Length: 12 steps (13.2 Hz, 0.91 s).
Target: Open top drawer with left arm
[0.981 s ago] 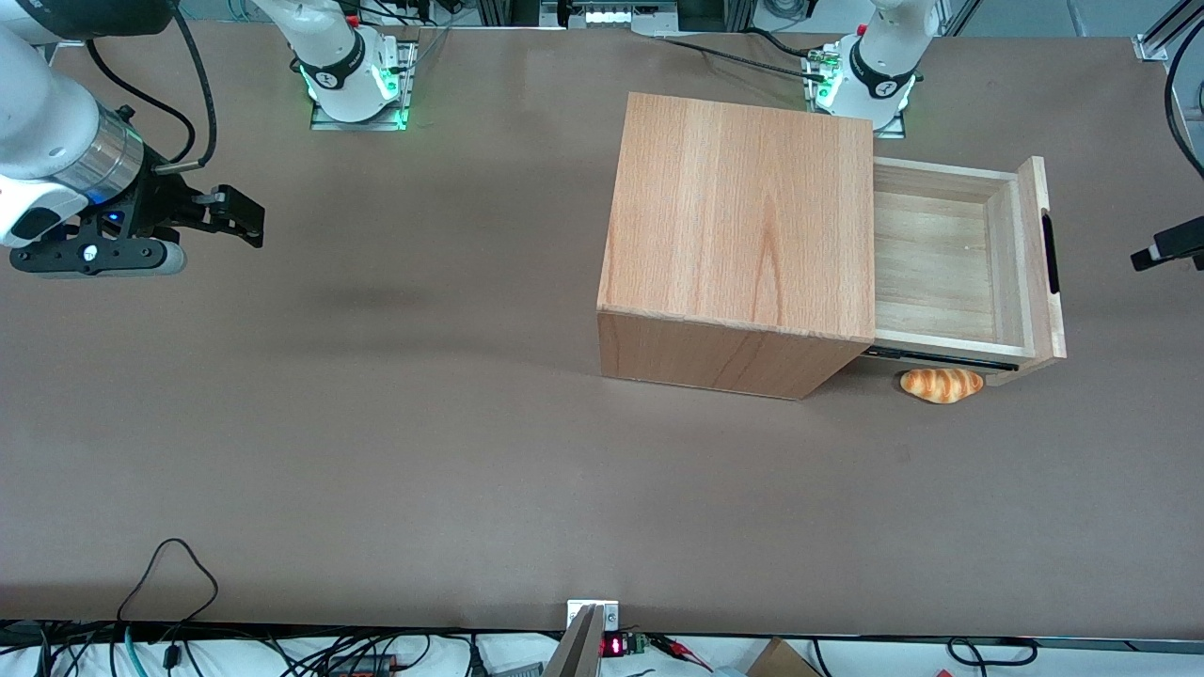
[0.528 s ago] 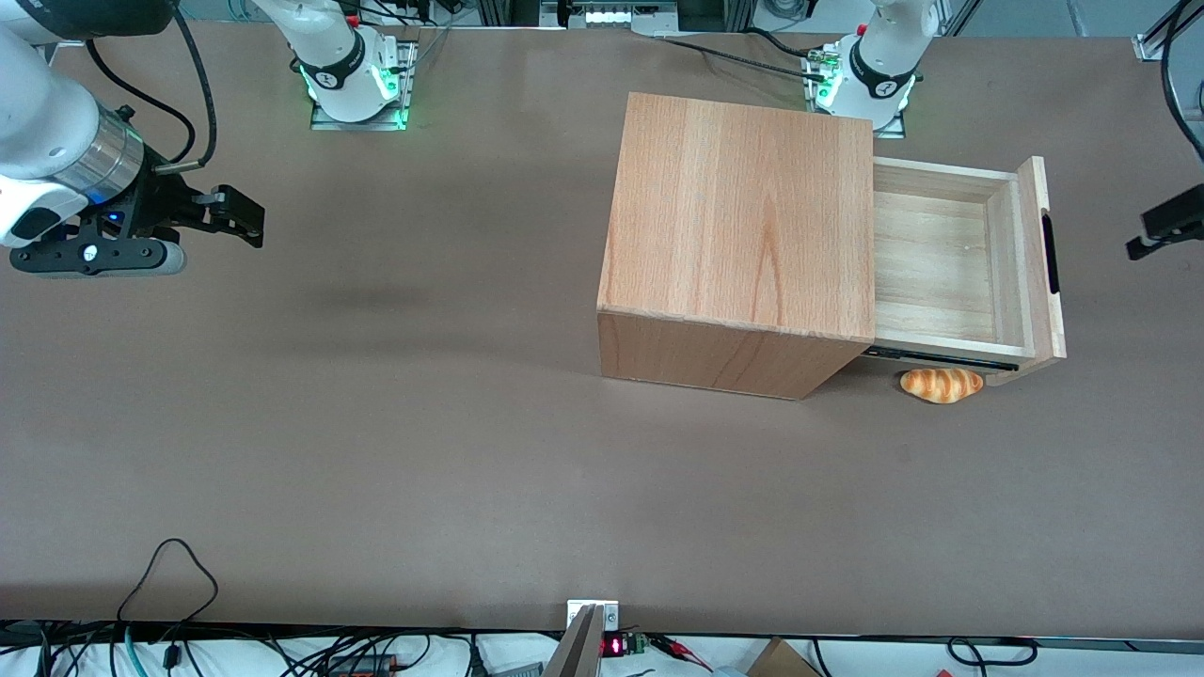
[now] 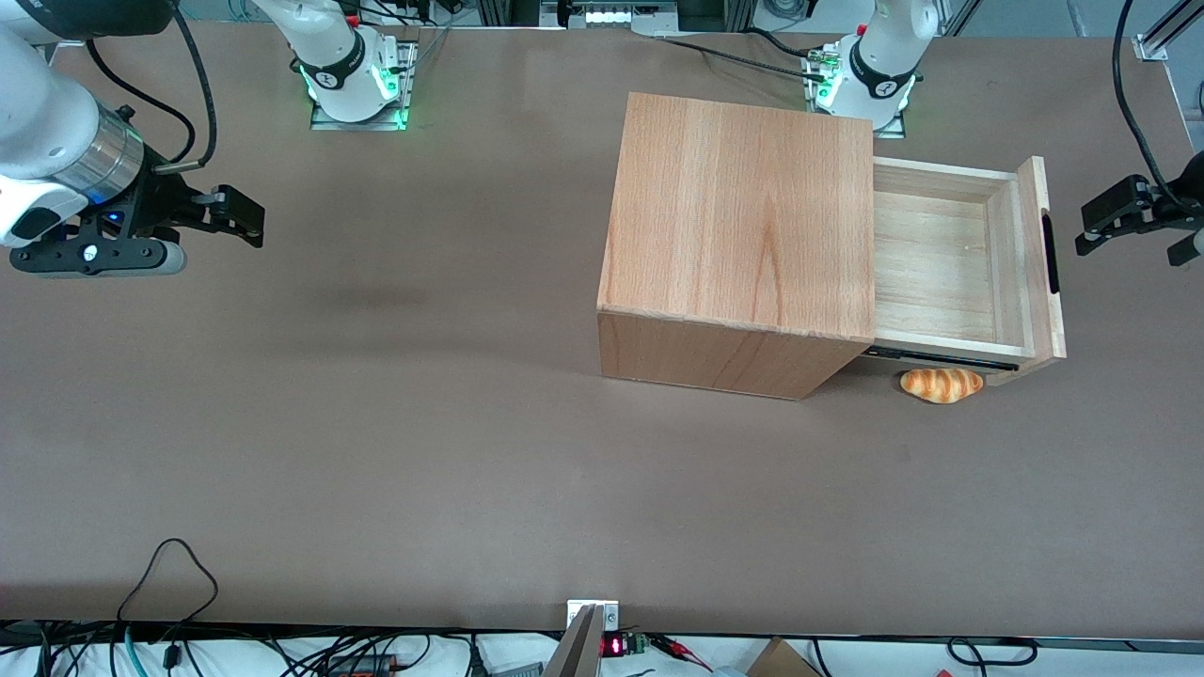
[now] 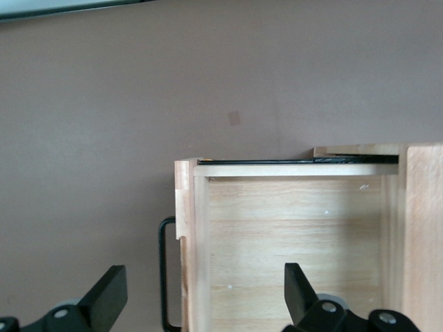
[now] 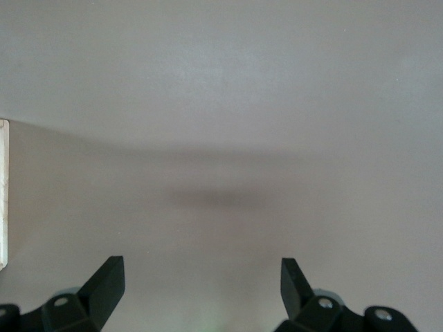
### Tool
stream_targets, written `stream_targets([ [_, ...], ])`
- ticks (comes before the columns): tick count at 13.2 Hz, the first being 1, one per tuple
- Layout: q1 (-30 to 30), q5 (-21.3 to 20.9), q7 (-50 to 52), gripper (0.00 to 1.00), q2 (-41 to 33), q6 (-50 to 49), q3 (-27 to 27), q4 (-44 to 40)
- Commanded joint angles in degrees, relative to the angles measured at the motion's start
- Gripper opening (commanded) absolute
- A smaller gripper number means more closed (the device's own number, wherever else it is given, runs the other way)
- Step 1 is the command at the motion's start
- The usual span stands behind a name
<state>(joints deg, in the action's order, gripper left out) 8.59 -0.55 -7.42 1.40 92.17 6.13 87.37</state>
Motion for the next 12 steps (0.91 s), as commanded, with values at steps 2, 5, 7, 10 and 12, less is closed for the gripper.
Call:
stream_targets([
  [2, -5.05, -1.20, 3.99, 1.00, -2.27, -1.91, -3.83, 0.43],
  [5, -7.01, -0.94, 4.17, 1.00, -3.42, -2.61, -6.31, 1.13],
  [7, -6.74, -0.59, 4.25, 1.00, -3.68, -3.66, -6.31, 1.05],
  [10, -6.30, -0.41, 5.21, 1.00, -3.51, -4.02, -6.31, 0.17],
  [12, -6.13, -0.33, 5.75, 1.00, -3.42, -3.93, -6.13, -0.27],
])
